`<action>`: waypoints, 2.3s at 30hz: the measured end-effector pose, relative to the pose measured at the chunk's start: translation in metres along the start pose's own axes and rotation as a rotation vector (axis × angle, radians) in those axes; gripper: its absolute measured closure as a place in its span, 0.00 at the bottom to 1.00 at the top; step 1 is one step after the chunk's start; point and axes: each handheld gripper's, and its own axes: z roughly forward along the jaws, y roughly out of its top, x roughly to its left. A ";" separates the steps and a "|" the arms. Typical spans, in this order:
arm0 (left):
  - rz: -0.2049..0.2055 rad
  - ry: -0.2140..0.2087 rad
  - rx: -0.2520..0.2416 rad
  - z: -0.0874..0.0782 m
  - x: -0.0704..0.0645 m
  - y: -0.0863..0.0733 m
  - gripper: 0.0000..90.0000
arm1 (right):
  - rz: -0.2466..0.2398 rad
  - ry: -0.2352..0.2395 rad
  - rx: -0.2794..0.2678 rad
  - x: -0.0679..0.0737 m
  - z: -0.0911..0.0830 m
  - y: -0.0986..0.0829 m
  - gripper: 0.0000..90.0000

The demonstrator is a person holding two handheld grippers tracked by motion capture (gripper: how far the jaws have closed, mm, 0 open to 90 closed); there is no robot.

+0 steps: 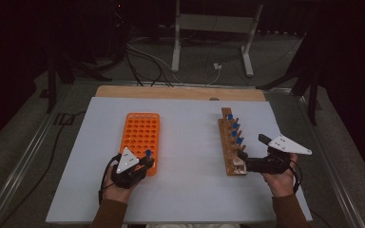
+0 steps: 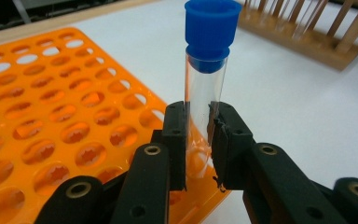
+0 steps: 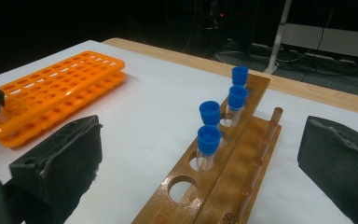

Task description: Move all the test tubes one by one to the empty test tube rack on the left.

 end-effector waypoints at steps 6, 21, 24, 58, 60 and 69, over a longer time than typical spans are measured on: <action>-0.002 0.004 0.029 0.003 -0.001 -0.002 0.87 | -0.001 0.003 -0.001 0.000 0.000 -0.001 0.00; -0.028 -0.004 0.025 0.002 -0.001 -0.004 0.70 | -0.001 0.005 0.014 0.000 0.003 -0.004 0.00; -0.060 -0.009 0.000 -0.002 0.002 -0.003 0.65 | 0.003 0.008 0.020 -0.001 0.005 -0.004 0.00; -0.148 0.045 -0.183 -0.035 0.015 0.008 0.01 | -0.009 -0.038 0.161 -0.004 0.050 -0.019 0.71; -0.150 0.044 -0.182 -0.035 0.015 0.008 0.01 | -0.009 -0.044 0.155 -0.004 0.050 -0.019 0.76; -0.140 0.047 -0.176 -0.033 0.013 0.008 0.01 | -0.028 -0.053 0.157 -0.002 0.052 -0.019 0.85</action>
